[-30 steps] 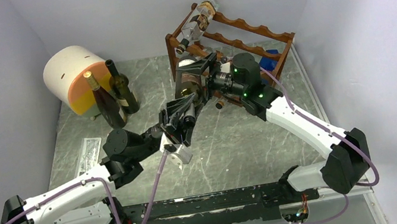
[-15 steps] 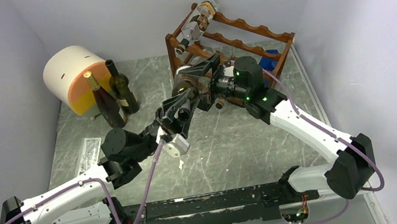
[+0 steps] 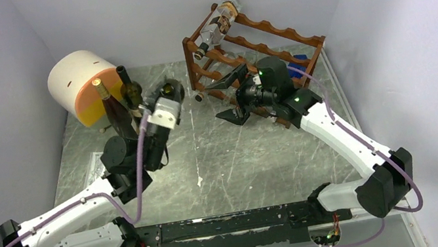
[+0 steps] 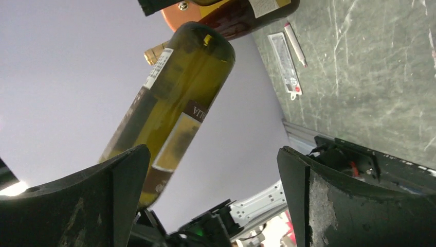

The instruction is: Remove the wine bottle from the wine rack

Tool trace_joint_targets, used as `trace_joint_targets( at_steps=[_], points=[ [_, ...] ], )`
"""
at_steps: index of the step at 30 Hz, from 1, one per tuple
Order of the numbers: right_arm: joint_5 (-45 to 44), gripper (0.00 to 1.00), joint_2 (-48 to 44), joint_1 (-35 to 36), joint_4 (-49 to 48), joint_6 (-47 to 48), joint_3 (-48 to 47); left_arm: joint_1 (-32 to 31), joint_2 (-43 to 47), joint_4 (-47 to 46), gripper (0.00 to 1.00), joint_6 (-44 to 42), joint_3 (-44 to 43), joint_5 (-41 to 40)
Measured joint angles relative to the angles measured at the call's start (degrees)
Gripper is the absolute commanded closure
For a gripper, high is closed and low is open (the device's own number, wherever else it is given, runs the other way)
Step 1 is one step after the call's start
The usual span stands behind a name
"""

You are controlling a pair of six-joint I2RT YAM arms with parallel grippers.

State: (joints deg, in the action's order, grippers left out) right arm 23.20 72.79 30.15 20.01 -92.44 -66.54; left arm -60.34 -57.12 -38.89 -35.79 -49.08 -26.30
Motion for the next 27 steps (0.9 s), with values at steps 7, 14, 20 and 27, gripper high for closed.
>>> trace_joint_targets(
  at_steps=[7, 14, 20, 27],
  points=[
    [-2.7, 0.00, -0.5, 0.0, 5.2, 12.0, -5.1, 7.1, 0.7, 9.4, 0.93, 11.7, -6.4, -7.8],
    [-6.7, 0.00, -6.1, 0.0, 8.1, 27.8, -8.0, 14.5, 1.6, 20.9, 0.93, 23.2, -6.5, -7.0],
    [-8.3, 0.00, -10.6, 0.0, 9.1, 44.2, -15.5, 19.4, 0.4, 26.6, 0.93, 29.5, -6.5, -5.9],
    [-16.4, 0.00, -17.0, 0.0, 14.2, 58.8, -19.5, 24.4, -6.0, 28.5, 0.93, 33.4, -6.5, -1.1]
  ],
)
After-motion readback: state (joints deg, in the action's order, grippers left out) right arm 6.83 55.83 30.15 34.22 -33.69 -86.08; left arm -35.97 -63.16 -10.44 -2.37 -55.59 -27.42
